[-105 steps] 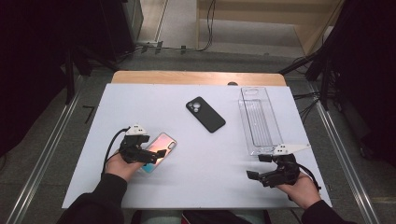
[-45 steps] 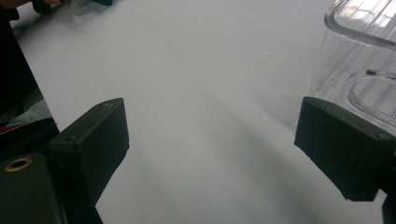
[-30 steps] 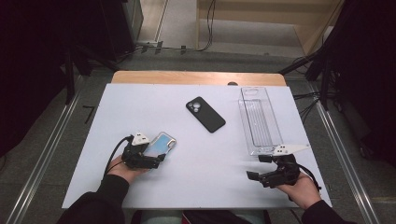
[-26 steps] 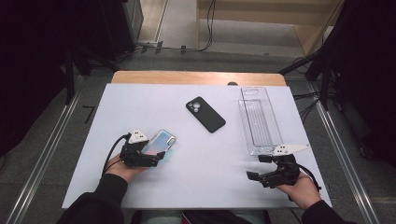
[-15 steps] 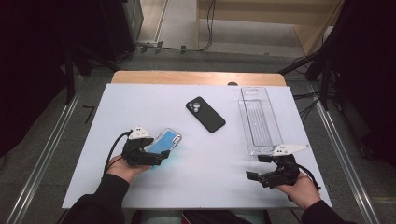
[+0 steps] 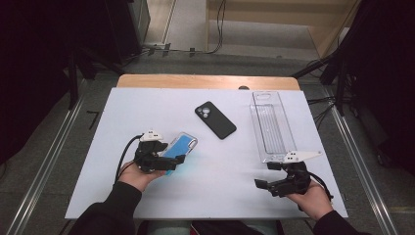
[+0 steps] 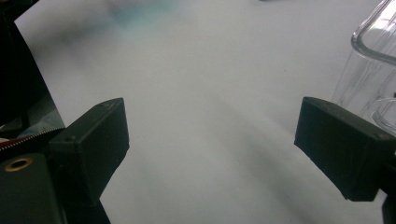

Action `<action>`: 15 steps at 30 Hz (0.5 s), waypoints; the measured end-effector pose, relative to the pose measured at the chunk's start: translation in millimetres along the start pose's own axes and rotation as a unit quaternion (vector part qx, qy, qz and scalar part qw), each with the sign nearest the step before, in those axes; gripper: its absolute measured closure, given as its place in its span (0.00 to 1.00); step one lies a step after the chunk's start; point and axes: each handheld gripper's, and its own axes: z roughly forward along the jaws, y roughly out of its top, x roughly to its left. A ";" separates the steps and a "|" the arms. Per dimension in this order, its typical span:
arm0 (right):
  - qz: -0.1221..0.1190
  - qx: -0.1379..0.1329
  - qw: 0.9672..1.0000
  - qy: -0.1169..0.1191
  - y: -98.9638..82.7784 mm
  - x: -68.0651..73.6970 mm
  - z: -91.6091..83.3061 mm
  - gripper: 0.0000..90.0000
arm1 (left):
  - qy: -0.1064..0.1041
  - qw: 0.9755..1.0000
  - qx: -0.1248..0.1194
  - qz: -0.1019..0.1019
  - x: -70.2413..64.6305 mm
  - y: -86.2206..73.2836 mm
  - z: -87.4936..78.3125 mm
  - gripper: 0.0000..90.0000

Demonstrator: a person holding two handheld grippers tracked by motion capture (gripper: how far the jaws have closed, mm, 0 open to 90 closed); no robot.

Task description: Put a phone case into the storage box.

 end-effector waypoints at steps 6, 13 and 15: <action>0.011 -0.010 1.000 -0.006 4.3 1.9 -0.3 0.09 | -0.009 1.000 -0.001 -0.007 -8.4 6.8 10.7 0.19; 0.019 -0.022 1.000 -0.007 14.6 8.0 3.3 0.09 | -0.019 0.999 -0.020 -0.027 -18.0 12.1 21.4 0.19; 0.024 -0.027 0.999 -0.007 17.6 9.4 4.2 0.09 | -0.016 0.999 -0.029 -0.035 -20.1 12.7 23.0 0.19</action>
